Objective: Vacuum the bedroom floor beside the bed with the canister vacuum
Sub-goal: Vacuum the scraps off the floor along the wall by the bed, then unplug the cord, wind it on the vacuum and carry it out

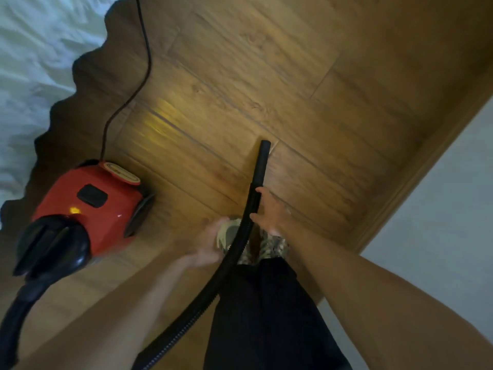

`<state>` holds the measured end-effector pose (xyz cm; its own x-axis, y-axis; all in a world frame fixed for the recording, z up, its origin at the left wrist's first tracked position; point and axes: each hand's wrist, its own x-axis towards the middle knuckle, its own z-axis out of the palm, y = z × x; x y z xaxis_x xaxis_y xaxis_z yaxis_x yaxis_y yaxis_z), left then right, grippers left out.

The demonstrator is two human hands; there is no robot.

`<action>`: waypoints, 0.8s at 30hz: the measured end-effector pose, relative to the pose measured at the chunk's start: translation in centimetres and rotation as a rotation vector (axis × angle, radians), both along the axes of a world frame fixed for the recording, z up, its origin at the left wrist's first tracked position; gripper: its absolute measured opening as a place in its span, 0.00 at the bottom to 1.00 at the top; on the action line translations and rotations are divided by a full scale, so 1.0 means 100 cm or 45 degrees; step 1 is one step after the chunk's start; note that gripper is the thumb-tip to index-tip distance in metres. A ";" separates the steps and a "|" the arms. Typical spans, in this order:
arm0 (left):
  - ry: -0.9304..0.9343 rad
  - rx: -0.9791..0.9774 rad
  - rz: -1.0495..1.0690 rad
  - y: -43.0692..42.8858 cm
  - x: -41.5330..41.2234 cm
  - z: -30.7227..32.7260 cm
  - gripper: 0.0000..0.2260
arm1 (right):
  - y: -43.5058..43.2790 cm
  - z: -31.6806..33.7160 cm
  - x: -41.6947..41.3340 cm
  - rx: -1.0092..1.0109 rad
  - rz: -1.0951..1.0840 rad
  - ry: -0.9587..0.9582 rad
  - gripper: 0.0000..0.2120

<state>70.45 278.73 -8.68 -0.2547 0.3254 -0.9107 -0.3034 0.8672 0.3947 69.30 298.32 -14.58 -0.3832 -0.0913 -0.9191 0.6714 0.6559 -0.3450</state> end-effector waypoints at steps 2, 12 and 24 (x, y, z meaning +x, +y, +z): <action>0.073 -0.156 -0.202 0.000 -0.036 0.020 0.36 | 0.006 0.022 -0.021 0.058 0.083 0.017 0.36; 0.665 -0.407 -0.637 0.021 -0.218 0.219 0.37 | 0.069 0.259 -0.180 0.443 0.661 0.294 0.33; 1.247 -0.406 -0.477 0.086 -0.358 0.530 0.33 | 0.148 0.578 -0.303 0.800 0.538 0.796 0.37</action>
